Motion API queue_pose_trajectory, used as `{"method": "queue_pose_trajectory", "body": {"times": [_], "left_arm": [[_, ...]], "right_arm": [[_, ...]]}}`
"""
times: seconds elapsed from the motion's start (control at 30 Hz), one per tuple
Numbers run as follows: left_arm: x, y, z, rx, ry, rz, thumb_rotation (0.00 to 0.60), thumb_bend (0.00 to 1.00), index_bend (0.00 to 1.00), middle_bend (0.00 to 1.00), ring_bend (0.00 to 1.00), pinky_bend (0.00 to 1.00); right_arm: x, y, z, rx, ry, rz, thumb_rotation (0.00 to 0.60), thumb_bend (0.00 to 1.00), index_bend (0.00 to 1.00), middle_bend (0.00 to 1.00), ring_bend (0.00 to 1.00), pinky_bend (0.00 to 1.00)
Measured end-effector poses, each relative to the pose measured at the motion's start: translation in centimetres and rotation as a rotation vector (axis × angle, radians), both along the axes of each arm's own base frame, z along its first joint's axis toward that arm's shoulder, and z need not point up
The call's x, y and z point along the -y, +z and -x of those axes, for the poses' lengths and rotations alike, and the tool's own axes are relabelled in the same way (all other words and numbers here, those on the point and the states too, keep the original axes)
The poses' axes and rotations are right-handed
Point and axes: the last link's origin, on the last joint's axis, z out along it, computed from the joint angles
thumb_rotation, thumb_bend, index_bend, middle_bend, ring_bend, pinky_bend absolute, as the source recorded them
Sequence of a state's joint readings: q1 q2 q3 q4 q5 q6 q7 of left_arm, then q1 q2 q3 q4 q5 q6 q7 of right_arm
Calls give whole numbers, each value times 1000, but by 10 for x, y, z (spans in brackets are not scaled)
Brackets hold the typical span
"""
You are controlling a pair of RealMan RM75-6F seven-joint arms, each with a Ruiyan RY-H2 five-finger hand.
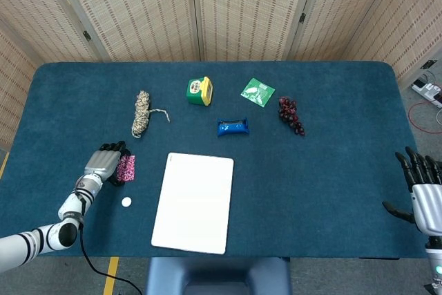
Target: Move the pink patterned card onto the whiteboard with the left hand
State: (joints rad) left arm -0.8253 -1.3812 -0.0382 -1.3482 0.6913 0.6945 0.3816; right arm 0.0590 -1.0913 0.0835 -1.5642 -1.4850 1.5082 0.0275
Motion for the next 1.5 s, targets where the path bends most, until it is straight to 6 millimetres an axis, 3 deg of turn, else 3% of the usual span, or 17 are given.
{"method": "queue_pose_trajectory", "body": {"times": [0.37,0.77,0.97,1.17,1.3,1.5], "left_arm": [[0,-4,1,14,-8,-22,600,284,314,0,0,0],[3,4,-7,24,-51,-36,600,285,313,0,0,0],[11,7,-32,51,-141,-24,600,285,313,0,0,0],[24,3,-73,88,-299,14,600,285,312,0,0,0],[32,-3,-105,108,-410,48,600,285,310,0,0,0],[38,-21,-136,113,-508,102,600,285,305,0,0,0]], "right_arm": [[0,-1,1,5,-4,-3,600,114,0,0,48,0],[2,0,0,3,-3,-1,600,114,0,0,48,0],[3,1,-3,-2,5,1,600,114,0,0,49,0],[3,5,-5,-12,11,13,600,114,0,0,47,0],[1,8,-6,-15,7,22,600,114,0,0,46,0],[-2,9,-6,-16,4,25,600,114,0,0,47,0]]}}
